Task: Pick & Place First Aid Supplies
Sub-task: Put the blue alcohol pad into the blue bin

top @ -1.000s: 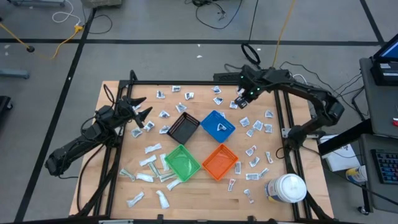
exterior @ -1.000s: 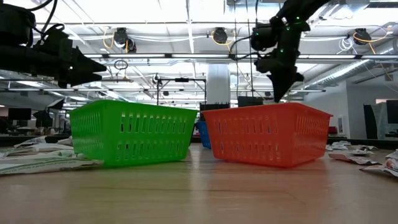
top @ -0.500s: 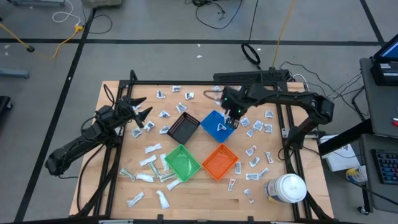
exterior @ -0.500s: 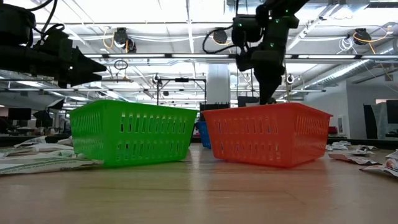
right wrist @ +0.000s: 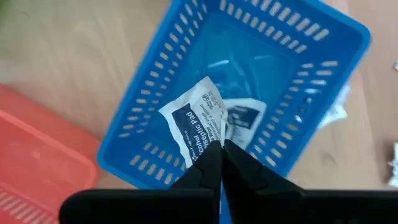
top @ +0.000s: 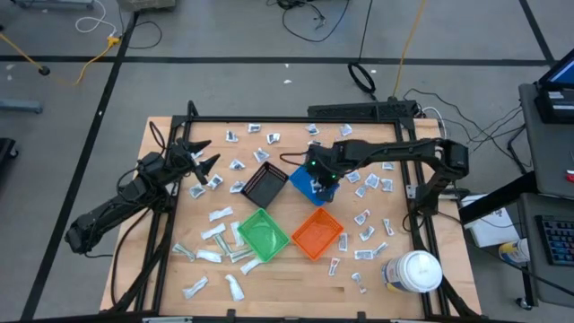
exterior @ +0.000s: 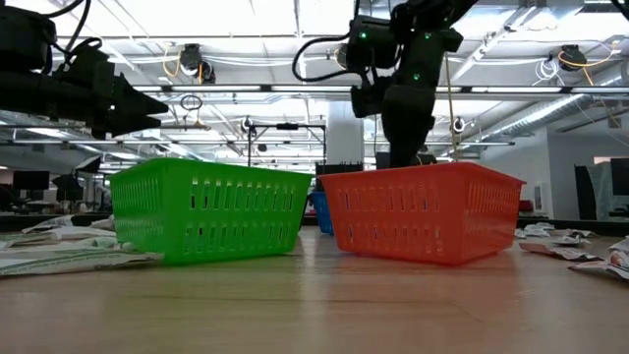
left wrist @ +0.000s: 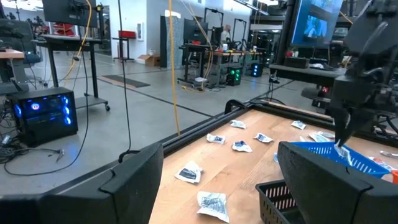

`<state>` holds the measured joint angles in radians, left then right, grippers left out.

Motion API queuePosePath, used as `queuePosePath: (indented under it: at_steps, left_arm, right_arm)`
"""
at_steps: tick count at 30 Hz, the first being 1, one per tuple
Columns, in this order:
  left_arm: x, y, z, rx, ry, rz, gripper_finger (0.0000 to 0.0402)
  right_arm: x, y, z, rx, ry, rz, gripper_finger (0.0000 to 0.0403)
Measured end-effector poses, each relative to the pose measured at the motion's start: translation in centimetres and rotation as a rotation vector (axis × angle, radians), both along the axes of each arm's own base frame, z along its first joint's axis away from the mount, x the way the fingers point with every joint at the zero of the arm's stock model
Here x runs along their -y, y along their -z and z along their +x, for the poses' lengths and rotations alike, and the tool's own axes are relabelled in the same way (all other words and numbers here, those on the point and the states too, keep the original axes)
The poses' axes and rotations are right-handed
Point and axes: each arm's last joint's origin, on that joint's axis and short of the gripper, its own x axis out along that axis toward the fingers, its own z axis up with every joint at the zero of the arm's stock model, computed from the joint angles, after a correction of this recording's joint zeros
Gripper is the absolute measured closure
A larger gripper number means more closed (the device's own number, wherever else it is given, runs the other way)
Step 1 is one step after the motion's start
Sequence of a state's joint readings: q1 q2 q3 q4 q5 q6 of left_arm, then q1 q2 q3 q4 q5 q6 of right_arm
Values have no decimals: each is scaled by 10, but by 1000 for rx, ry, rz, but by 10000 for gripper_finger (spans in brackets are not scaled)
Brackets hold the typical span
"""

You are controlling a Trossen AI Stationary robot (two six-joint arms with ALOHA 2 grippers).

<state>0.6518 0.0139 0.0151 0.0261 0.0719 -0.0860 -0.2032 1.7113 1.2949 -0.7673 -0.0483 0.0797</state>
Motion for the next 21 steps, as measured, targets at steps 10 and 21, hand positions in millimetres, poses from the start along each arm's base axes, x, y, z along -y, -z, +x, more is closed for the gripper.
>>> queuePosePath:
  at_steps: [10,21]
  left_arm:
    - [0,0,0,0,0,0,78]
    - [0,0,0,0,0,0,78]
  right_arm:
    - [1,24,8,-78,-3,-52,399]
    - [2,22,8,-89,5,-85,259]
